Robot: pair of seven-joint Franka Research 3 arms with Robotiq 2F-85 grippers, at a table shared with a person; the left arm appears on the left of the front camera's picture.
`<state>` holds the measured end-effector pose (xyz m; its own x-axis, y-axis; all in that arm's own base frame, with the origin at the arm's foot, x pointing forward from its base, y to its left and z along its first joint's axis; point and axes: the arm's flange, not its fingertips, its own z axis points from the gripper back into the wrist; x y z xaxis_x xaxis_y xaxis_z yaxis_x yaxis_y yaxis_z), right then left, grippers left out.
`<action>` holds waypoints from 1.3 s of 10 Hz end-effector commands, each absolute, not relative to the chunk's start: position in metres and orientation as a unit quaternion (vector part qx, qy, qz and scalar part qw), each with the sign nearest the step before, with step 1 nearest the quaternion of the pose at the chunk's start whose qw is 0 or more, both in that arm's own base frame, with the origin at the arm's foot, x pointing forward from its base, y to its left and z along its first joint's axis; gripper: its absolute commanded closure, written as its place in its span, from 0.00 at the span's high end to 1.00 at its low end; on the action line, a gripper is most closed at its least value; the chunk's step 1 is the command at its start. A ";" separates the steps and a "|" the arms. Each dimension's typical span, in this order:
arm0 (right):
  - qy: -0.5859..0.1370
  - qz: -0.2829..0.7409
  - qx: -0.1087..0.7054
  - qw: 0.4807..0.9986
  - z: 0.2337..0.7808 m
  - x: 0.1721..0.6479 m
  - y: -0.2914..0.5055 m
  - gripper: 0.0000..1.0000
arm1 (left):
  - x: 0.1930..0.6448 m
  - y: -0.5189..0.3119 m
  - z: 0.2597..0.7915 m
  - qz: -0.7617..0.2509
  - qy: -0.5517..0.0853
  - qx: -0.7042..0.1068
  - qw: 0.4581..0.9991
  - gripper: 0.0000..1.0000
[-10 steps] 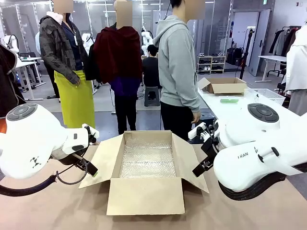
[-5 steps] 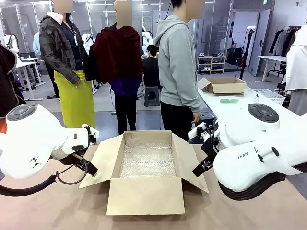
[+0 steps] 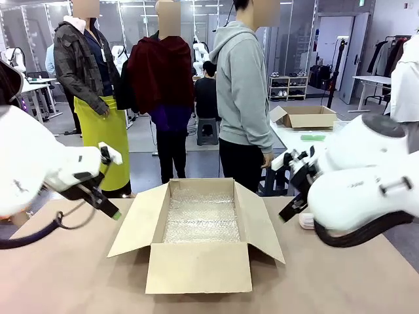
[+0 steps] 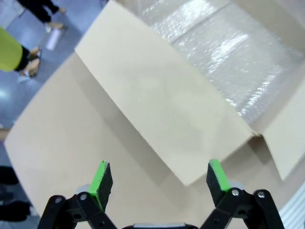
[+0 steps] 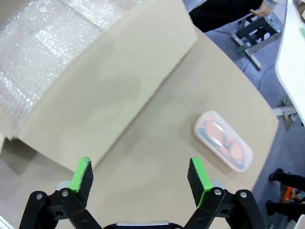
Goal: Pack the glasses set securely to prepare it for shipping.
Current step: Place the Glasses case inside the Package Box.
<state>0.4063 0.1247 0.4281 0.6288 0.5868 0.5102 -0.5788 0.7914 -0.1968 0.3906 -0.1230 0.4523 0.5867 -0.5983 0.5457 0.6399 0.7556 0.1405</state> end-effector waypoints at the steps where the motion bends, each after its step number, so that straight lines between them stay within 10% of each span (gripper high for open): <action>1: -0.253 0.380 -0.026 0.890 0.455 0.413 0.083 1.00 | 0.372 -0.095 0.503 -0.394 -0.288 -0.066 0.871 1.00; 13: -0.180 0.508 -0.060 0.840 0.482 0.462 0.009 1.00 | 0.335 -0.090 0.576 -0.376 -0.269 -0.055 0.885 1.00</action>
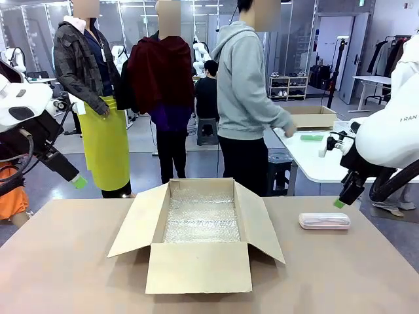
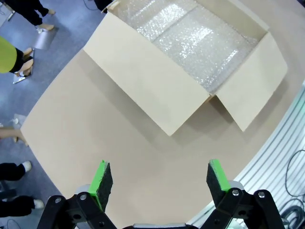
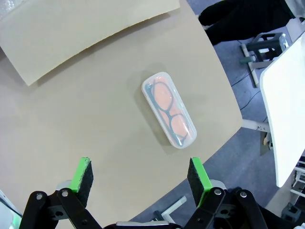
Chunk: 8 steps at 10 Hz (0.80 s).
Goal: Pack the glasses set securely to prepare it for shipping.
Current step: Place the Glasses case inside the Package Box.
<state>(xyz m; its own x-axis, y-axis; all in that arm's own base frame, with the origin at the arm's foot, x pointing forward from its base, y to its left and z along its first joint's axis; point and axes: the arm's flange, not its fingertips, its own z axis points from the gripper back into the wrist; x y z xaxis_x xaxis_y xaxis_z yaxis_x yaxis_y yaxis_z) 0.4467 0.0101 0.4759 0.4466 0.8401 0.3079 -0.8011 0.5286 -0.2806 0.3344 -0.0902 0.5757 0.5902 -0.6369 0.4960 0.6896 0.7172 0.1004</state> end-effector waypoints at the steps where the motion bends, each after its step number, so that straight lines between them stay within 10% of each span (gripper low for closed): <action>1: -0.159 0.563 -0.072 0.808 0.486 0.479 0.011 1.00 | 0.335 -0.090 0.576 -0.376 -0.269 -0.055 0.885 1.00; 8: -0.050 0.700 -0.018 0.712 0.458 0.575 -0.008 1.00 | 0.335 -0.090 0.576 -0.376 -0.269 -0.055 0.885 1.00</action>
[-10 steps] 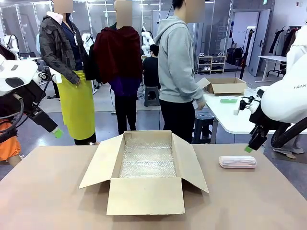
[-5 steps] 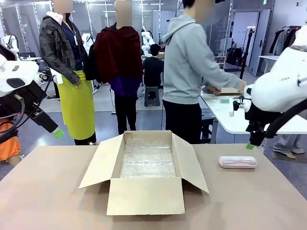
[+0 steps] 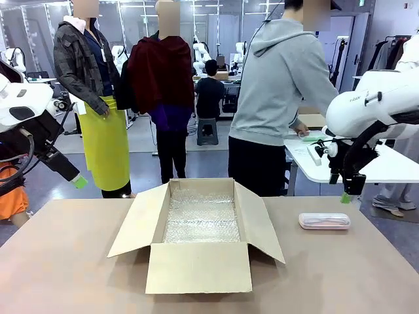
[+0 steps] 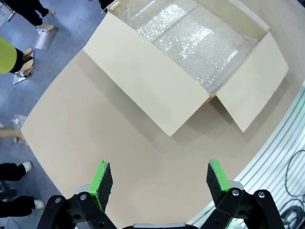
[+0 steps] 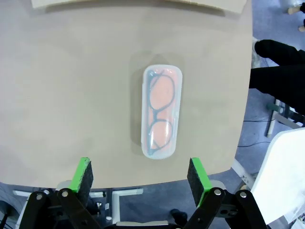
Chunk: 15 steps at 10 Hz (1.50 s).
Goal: Pack the glasses set securely to prepare it for shipping.
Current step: Place the Glasses case inside the Package Box.
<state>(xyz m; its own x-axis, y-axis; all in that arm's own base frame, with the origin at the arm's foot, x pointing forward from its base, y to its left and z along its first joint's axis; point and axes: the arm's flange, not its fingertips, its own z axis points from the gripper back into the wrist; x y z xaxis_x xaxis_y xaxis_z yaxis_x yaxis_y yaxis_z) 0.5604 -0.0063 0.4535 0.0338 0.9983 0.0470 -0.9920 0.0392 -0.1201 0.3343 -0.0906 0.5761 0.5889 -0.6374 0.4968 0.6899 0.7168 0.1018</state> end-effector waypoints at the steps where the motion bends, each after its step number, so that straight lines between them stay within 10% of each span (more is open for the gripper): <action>1: -0.041 0.697 -0.008 0.715 0.444 0.590 -0.014 1.00 | 0.335 -0.090 0.576 -0.376 -0.269 -0.055 0.885 1.00; 15: -0.011 0.680 0.022 0.732 0.314 0.640 -0.014 1.00 | 0.335 -0.090 0.576 -0.376 -0.269 -0.055 0.885 1.00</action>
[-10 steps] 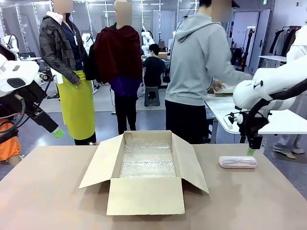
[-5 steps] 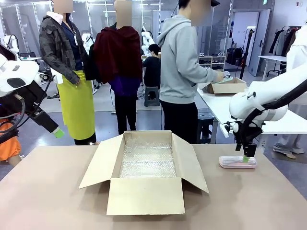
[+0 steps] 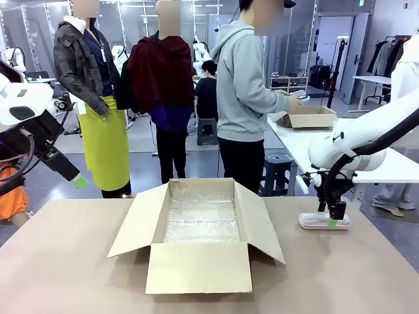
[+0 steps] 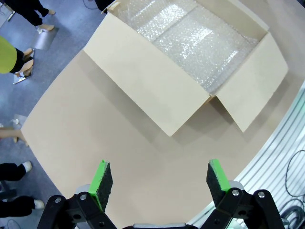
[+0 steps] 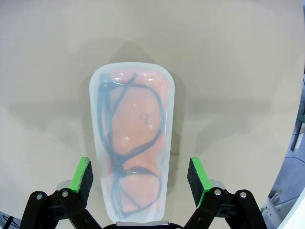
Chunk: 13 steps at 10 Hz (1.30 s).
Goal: Pack the glasses set securely to prepare it for shipping.
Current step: Place the Glasses case inside the Package Box.
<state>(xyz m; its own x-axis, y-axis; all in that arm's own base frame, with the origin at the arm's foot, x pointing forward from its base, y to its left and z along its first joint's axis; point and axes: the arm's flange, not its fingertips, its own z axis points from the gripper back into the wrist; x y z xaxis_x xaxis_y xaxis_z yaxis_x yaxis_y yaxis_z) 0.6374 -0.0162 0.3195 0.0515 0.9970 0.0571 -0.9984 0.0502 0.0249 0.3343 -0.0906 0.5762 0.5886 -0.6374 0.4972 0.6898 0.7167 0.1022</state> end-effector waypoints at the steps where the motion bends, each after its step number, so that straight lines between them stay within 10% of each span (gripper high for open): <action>1: -0.009 0.678 0.021 0.734 0.308 0.640 -0.013 1.00 | 0.335 -0.090 0.576 -0.376 -0.269 -0.055 0.885 1.00; 4: -0.004 0.675 0.013 0.738 0.299 0.637 -0.010 1.00 | 0.335 -0.090 0.576 -0.376 -0.269 -0.055 0.885 1.00; 11: -0.016 0.676 -0.004 0.737 0.334 0.630 0.000 0.27 | 0.335 -0.090 0.576 -0.376 -0.269 -0.055 0.885 1.00; 13: -0.017 0.658 -0.016 0.753 0.390 0.621 0.013 0.26 | 0.335 -0.090 0.576 -0.376 -0.269 -0.055 0.885 1.00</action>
<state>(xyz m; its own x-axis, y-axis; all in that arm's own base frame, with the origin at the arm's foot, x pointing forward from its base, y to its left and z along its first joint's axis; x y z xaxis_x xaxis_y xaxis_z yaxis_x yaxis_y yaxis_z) 0.6369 0.0017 0.3645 0.0992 0.9945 0.0331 -0.9937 0.1008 -0.0497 0.3343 -0.0906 0.5763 0.5885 -0.6374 0.4973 0.6898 0.7167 0.1023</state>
